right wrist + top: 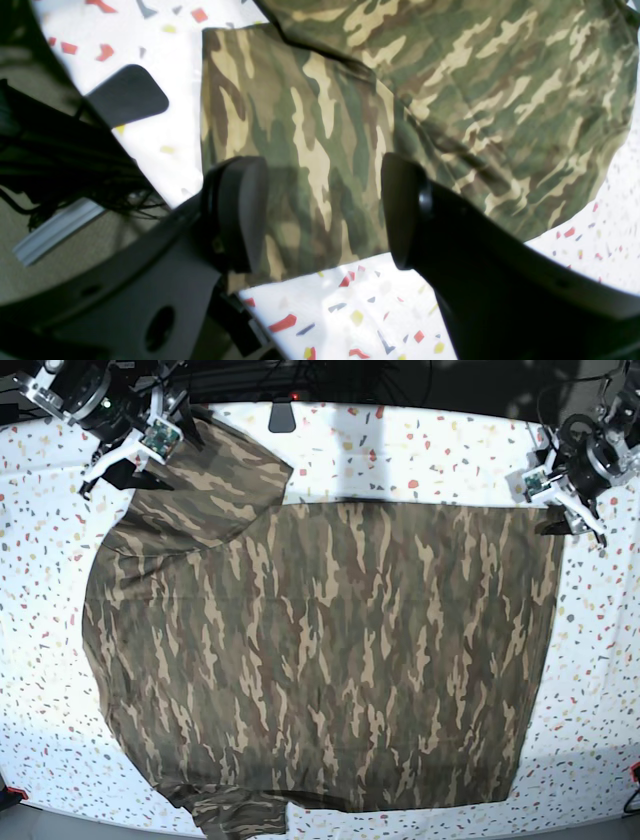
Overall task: Fold the T-shirt properly
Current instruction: 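Lower both grippers onto the camouflage T-shirt's shoulder and hem corners, then grasp the sleeve edge with the right gripper, left gripper pinching the corner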
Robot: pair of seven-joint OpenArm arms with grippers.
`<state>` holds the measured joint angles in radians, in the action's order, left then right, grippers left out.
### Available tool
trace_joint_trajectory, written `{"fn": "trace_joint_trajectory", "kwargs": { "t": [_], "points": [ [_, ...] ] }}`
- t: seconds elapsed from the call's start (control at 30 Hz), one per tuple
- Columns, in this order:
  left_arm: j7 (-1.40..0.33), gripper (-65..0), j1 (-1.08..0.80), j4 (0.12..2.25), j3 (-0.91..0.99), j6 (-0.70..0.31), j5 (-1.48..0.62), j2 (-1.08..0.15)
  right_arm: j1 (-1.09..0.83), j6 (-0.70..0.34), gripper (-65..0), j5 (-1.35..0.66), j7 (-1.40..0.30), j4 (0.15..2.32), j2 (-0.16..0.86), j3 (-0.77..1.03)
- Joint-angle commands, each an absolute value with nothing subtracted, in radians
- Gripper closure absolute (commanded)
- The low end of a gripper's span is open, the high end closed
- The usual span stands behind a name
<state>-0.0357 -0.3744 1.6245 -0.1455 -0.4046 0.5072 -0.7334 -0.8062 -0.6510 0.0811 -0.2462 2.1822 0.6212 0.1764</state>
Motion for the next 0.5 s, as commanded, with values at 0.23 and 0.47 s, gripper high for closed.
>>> {"fn": "trace_joint_trajectory", "kwargs": {
  "t": [0.23,0.47],
  "points": [
    [-0.052,-33.4,-0.313,1.540,-0.186,-0.377,0.576,-0.752,-0.809,-0.648,-36.2,0.075,-0.224,2.200,0.631,0.184],
    [-0.021,0.0,-0.318,1.541,-0.186,-0.377,0.565,-0.751,-0.809,-0.684,-36.2,0.076,-0.234,2.200,0.632,0.123]
  ]
}}
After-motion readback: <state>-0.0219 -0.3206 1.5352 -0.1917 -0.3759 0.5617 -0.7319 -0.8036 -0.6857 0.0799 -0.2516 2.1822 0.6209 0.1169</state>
